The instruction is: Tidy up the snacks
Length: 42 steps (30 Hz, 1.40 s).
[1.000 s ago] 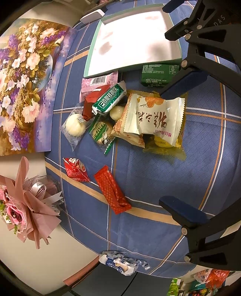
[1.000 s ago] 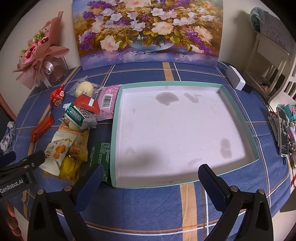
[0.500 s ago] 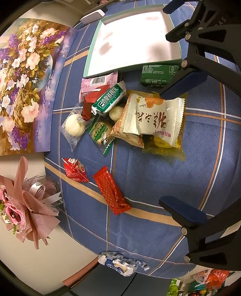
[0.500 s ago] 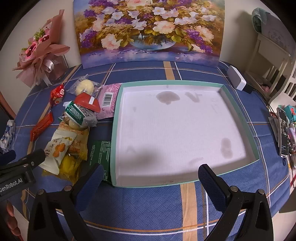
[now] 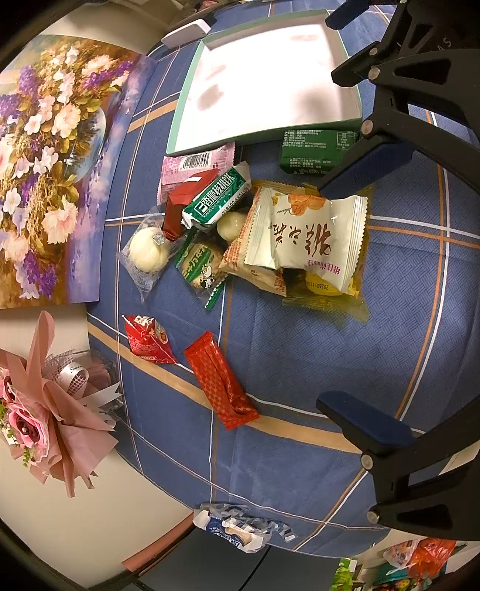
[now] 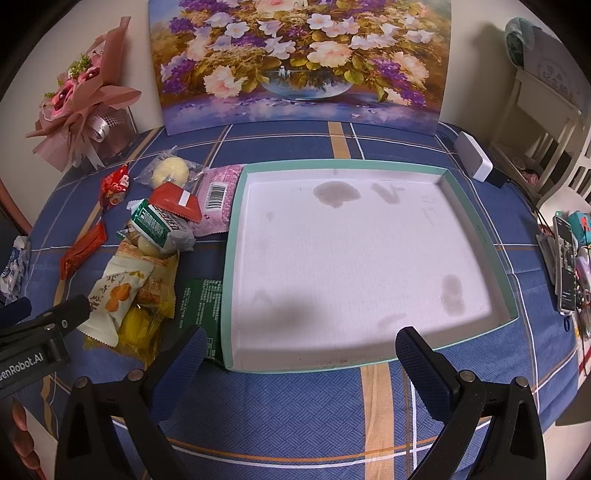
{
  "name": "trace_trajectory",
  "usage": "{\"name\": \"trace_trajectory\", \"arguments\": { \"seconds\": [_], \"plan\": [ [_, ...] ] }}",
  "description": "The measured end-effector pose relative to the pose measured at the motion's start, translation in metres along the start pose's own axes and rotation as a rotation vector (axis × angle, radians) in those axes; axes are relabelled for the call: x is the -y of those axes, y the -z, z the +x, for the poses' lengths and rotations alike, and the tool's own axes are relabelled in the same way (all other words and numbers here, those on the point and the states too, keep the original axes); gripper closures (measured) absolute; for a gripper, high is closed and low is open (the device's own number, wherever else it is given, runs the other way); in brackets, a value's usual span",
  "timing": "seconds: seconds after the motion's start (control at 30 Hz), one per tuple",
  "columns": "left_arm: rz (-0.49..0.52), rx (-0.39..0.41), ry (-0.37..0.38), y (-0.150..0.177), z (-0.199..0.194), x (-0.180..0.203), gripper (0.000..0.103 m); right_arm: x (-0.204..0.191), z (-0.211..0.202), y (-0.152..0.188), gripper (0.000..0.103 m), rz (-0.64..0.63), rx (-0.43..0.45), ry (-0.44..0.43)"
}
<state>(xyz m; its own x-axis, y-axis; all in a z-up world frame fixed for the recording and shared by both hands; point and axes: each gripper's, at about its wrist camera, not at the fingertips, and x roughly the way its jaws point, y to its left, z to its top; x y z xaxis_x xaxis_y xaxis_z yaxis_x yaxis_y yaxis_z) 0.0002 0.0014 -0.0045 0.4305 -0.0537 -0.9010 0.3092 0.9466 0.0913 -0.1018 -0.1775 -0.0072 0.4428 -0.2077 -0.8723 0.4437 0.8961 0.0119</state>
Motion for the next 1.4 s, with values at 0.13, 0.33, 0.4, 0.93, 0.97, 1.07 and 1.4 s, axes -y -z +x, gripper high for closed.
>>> {"name": "trace_trajectory", "arguments": {
  "seconds": [0.13, 0.33, 0.4, 0.93, 0.97, 1.07, 1.4],
  "plan": [
    [0.0, 0.0, 0.0, 0.0, 0.0, 0.0, 0.0, -0.001, 0.0, 0.0, 0.0, -0.003, 0.0, 0.001],
    [-0.002, -0.003, 0.003, 0.0, 0.0, 0.0, 0.0, -0.001, 0.0, 0.0, 0.0, -0.004, 0.0, 0.001],
    [-0.003, -0.005, 0.007, 0.0, 0.001, -0.001, 0.0, -0.001, 0.0, 0.0, 0.0, -0.004, -0.001, 0.0],
    [-0.042, -0.055, 0.08, -0.006, 0.003, -0.009, 0.0, -0.007, -0.002, -0.002, 0.0, -0.008, -0.008, -0.023],
    [-0.039, -0.062, 0.091, -0.008, 0.003, -0.01, 0.0, -0.009, -0.003, -0.004, 0.0, -0.012, -0.01, -0.029],
    [-0.036, -0.086, 0.131, -0.013, 0.006, -0.013, 0.0, -0.018, -0.006, -0.009, 0.0, -0.032, -0.01, -0.047],
    [-0.11, -0.182, 0.172, -0.023, 0.032, -0.036, 0.01, -0.045, 0.017, -0.02, 0.007, -0.015, -0.117, -0.126]
  ]
}}
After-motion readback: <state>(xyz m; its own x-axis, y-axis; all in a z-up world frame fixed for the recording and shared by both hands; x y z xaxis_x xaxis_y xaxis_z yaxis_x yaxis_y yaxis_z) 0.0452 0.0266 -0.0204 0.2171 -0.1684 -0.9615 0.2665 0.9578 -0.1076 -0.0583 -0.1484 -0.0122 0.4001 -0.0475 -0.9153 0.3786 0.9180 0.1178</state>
